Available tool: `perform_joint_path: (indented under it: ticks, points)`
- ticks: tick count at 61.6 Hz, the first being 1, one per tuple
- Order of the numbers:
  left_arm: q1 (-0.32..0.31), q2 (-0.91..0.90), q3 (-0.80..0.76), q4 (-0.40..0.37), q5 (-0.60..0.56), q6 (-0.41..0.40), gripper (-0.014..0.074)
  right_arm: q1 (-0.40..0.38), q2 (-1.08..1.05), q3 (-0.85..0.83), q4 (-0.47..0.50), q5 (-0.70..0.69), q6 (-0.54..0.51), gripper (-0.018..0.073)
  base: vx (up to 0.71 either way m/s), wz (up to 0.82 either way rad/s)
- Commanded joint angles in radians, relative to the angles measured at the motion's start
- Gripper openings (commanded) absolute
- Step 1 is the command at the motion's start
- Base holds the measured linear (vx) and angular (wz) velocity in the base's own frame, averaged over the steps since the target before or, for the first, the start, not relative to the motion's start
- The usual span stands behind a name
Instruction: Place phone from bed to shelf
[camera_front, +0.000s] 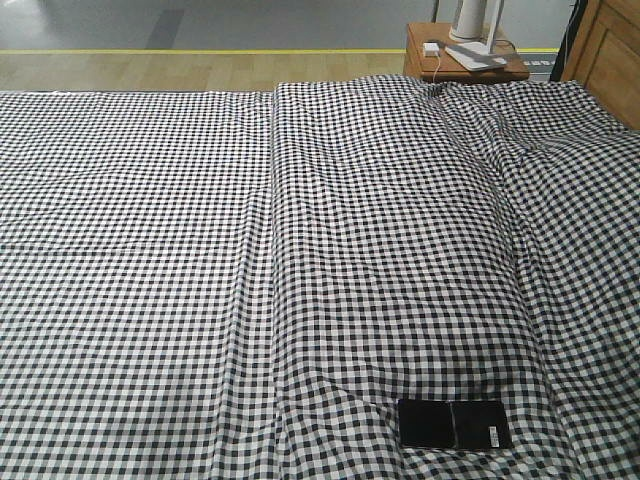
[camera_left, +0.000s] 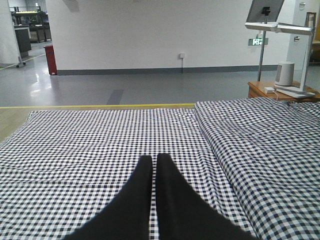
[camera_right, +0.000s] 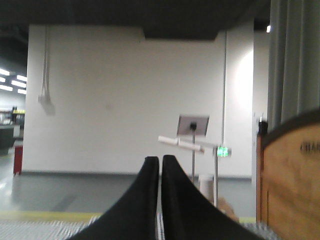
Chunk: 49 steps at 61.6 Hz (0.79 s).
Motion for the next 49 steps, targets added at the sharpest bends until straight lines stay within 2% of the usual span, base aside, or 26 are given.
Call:
perform_joint_path:
  ticks: [1, 15, 32, 40, 49]
  points:
    - [-0.006, -0.007, -0.025, -0.01, -0.072, -0.009, 0.0001, -0.006, -0.011, -0.109, 0.0, -0.083, -0.025, -0.0006, 0.0, 0.0]
    - [-0.006, -0.007, -0.025, -0.01, -0.072, -0.009, 0.0001, -0.006, 0.124, -0.353, 0.0, -0.003, -0.02, -0.0006, 0.0, 0.0]
    - [-0.006, -0.007, -0.025, -0.01, -0.072, -0.009, 0.0001, -0.006, 0.426, -0.681, 0.001, 0.385, -0.009, -0.0001, 0.0, 0.0]
    - [-0.006, -0.007, -0.025, -0.01, -0.072, -0.009, 0.0001, -0.006, 0.546, -0.771, 0.001, 0.488, -0.009, 0.0015, 0.0, 0.0]
    - [-0.006, -0.007, -0.025, -0.01, -0.072, -0.009, 0.0001, -0.006, 0.655, -0.801, 0.001, 0.572, -0.009, 0.0085, 0.0, 0.0]
